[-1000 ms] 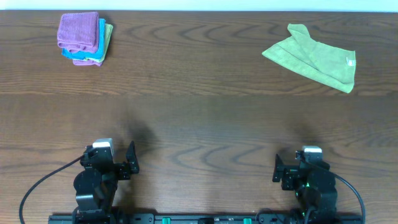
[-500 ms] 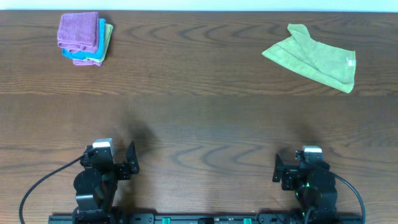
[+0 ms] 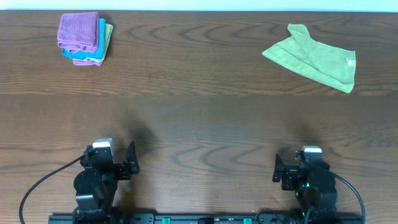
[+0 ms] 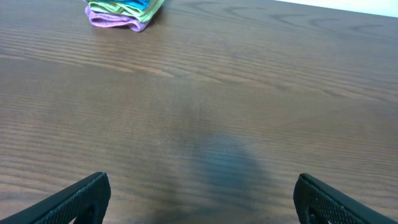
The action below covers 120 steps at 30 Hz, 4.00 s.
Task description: Fold the cloth
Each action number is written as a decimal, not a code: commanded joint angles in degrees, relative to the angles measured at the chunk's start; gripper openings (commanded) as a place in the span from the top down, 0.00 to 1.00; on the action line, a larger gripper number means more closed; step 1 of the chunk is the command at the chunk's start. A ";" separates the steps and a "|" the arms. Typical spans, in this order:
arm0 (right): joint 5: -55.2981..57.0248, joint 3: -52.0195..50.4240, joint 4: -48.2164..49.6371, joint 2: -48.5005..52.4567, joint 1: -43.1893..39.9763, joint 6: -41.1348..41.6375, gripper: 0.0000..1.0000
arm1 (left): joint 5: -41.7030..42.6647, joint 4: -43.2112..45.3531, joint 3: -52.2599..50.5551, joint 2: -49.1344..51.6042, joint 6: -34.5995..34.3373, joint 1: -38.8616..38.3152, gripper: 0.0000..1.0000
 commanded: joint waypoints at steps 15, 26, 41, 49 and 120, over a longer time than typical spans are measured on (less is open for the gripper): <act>6.97 -0.57 28.11 -0.50 -0.61 41.99 0.01 | -0.87 0.13 -0.96 -0.42 0.61 0.17 0.05; 10.75 -2.36 53.42 26.49 -3.41 24.81 0.01 | -0.87 0.13 -0.96 -0.42 0.61 0.17 0.05; 7.13 24.26 69.29 86.47 -22.18 26.91 0.01 | -0.87 0.13 -0.96 -0.42 0.61 0.17 0.05; -0.35 42.58 66.36 104.02 -29.68 26.93 0.01 | -0.85 0.13 -0.96 -0.42 0.61 0.17 0.05; -26.77 58.97 11.30 79.36 5.90 -1.44 0.99 | -0.87 0.13 -0.96 -0.42 0.61 0.17 0.04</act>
